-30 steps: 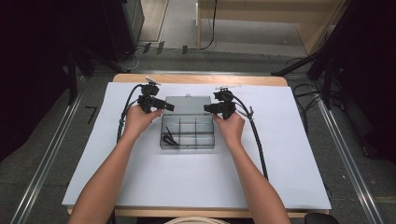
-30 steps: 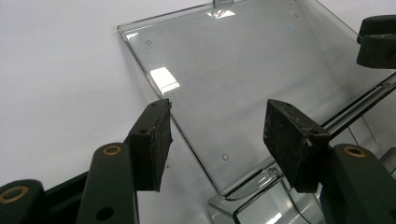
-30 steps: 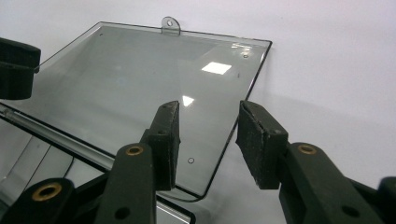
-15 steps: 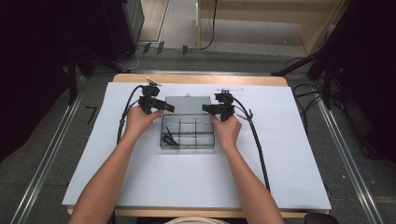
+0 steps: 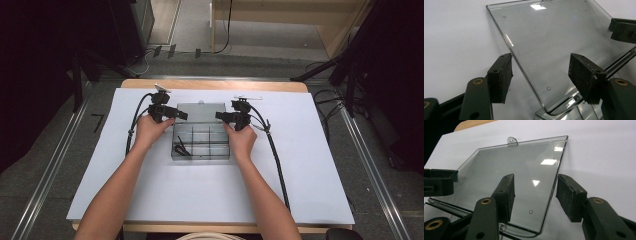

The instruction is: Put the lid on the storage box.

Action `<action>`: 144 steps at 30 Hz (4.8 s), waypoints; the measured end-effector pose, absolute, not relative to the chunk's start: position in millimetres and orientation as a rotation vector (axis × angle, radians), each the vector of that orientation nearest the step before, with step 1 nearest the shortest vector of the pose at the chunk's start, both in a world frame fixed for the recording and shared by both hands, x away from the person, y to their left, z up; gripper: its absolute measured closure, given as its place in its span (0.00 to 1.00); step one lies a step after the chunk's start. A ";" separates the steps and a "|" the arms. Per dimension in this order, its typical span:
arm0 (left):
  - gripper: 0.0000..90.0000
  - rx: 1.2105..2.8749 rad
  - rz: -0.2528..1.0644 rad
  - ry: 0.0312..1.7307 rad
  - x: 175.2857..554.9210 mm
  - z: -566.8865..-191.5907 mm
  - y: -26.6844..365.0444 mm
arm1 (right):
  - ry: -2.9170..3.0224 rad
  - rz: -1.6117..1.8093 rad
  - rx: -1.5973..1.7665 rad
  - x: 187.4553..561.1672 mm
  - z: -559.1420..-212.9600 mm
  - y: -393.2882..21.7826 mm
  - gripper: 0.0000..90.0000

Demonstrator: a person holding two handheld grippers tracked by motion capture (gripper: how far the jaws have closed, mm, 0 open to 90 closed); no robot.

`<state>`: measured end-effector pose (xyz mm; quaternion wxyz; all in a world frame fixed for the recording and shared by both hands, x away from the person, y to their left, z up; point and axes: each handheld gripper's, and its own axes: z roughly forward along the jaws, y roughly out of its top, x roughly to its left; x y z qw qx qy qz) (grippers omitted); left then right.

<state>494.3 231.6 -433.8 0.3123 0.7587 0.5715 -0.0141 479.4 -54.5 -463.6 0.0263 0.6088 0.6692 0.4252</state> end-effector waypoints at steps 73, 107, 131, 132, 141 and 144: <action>0.52 2.009 0.106 1.308 470.1 -391.1 235.1 | 2.232 1.274 1.584 462.4 -419.2 -63.3 0.63; 0.64 2.028 0.121 1.254 454.8 -378.5 241.4 | 2.254 1.215 1.477 449.4 -404.7 -63.1 0.70; 0.76 2.033 0.150 1.223 447.2 -374.0 244.8 | 2.255 1.185 1.417 442.3 -399.5 -62.9 0.76; 0.76 2.030 0.149 1.220 447.0 -373.5 245.1 | 2.259 1.185 1.411 442.0 -398.9 -63.4 0.76; 0.75 2.054 0.174 1.207 444.2 -366.0 241.6 | 2.268 1.184 1.385 439.4 -393.0 -64.1 0.75; 0.75 2.052 0.175 1.201 443.2 -362.6 242.2 | 2.269 1.188 1.387 438.7 -391.2 -64.6 0.75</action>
